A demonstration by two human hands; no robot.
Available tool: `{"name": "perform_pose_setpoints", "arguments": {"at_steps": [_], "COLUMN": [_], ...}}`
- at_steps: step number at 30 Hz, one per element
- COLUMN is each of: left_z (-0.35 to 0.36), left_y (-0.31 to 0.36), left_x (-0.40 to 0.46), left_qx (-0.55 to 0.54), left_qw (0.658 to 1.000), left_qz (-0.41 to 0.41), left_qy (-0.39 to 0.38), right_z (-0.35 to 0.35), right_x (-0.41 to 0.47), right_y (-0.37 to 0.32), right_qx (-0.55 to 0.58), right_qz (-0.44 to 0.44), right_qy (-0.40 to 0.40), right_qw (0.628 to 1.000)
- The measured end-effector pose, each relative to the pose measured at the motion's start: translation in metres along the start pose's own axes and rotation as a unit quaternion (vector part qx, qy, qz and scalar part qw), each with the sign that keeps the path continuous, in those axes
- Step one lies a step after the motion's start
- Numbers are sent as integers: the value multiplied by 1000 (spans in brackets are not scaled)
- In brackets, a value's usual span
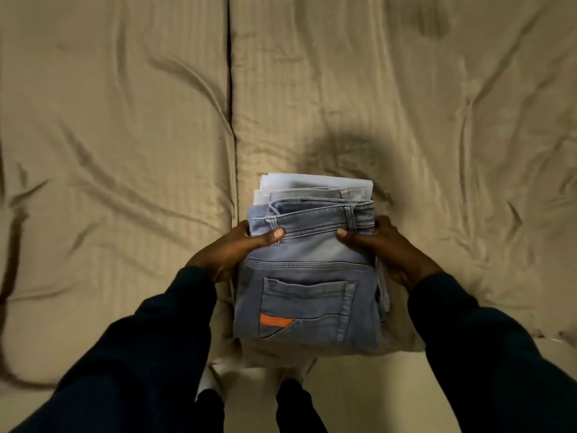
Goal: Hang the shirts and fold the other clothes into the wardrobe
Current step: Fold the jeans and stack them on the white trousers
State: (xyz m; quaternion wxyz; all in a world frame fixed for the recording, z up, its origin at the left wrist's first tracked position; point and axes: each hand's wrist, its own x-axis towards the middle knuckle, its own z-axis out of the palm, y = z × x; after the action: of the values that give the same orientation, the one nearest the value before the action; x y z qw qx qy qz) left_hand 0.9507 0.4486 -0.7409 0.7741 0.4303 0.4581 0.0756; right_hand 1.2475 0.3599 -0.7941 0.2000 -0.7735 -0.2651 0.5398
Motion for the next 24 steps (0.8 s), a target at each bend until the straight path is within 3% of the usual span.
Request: {"name": "perform_pose_setpoints", "arguments": {"at_steps": [4,7,10,16,24], "left_z": [-7,-1,8,15,-10], "left_y": [-9,-16,-23,-10,86], "left_x": [-18,-37,-64,-157,-309], "left_qx": [-20,-43,-100,-138,-72], "left_qw": [998,999,995,990,979], "left_qz": [8,14,2,33,158], "left_qy": [-55,-13,-28,7,106], "right_z": [5,9,12,19,41], "right_x": [-26,-58,-106,-208,-321], "right_y": [-11,-23,-46,-83,-199], "right_qx": [128,169,173,158,118], "right_qz": [-16,-25,-62,-156,-277], "right_qy": [-53,-93,-170,-139,-136], "right_qw": [990,981,968,965,944]}}
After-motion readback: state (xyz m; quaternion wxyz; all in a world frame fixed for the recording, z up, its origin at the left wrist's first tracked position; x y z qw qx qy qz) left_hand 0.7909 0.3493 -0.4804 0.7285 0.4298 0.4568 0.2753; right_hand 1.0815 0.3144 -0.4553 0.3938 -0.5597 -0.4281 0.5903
